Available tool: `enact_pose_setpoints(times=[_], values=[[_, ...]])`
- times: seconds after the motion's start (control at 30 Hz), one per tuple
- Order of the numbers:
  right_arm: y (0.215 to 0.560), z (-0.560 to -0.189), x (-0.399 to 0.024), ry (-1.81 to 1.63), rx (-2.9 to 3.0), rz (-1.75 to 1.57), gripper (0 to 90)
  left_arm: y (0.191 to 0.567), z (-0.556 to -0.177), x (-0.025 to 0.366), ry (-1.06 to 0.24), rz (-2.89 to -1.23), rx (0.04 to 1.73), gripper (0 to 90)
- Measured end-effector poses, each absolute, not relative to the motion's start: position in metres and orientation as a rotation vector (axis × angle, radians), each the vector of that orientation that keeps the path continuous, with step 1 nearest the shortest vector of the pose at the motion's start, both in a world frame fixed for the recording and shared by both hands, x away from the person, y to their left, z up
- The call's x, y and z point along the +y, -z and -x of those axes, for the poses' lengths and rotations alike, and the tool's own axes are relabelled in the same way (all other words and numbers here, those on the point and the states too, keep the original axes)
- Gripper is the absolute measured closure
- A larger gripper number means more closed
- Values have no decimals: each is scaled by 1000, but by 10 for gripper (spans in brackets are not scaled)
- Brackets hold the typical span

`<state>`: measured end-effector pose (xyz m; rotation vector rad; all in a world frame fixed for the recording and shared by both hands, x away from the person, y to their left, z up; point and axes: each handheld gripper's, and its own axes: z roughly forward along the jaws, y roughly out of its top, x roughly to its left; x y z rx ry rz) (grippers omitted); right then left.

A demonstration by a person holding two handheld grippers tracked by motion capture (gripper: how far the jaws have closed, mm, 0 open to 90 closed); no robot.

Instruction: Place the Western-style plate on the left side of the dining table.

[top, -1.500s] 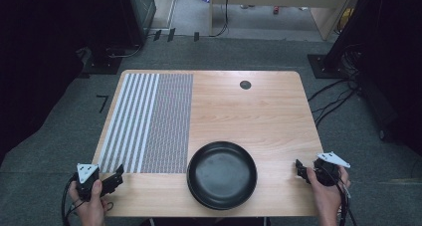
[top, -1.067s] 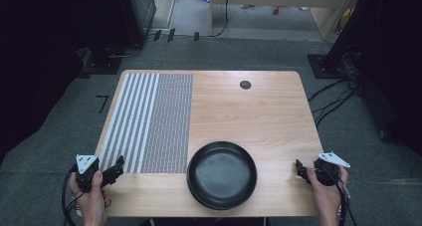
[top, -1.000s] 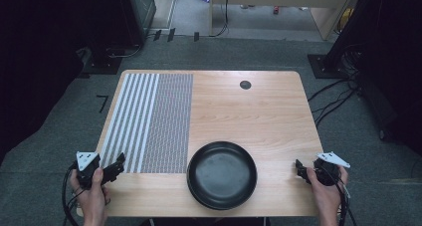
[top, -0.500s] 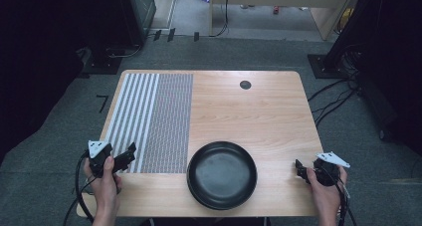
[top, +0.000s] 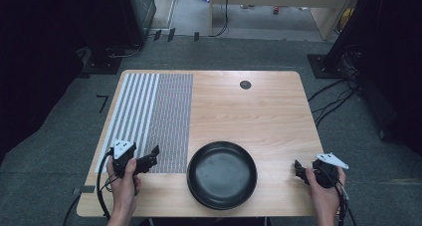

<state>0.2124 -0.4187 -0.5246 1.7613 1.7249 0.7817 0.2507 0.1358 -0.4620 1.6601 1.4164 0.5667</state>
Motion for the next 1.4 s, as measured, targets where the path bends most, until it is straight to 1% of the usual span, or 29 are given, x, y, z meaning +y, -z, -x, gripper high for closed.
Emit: enact_pose_setpoints(times=[0.13,0.43,0.8,1.17,1.4], values=[[520,-211,-415,-800,1712,-1756,149,464,-249,123,-549,-1697,1387,144],[505,-208,-407,-958,1660,-1782,159,467,-244,103,-526,-1750,1341,144],[483,-205,-380,-1130,1671,-1750,161,473,-235,76,-476,-1816,1274,144],[472,-205,-352,-1229,1713,-1709,159,476,-228,58,-455,-1854,1230,144],[468,-206,-334,-1274,1699,-1722,210,478,-224,48,-440,-1873,1210,144]])
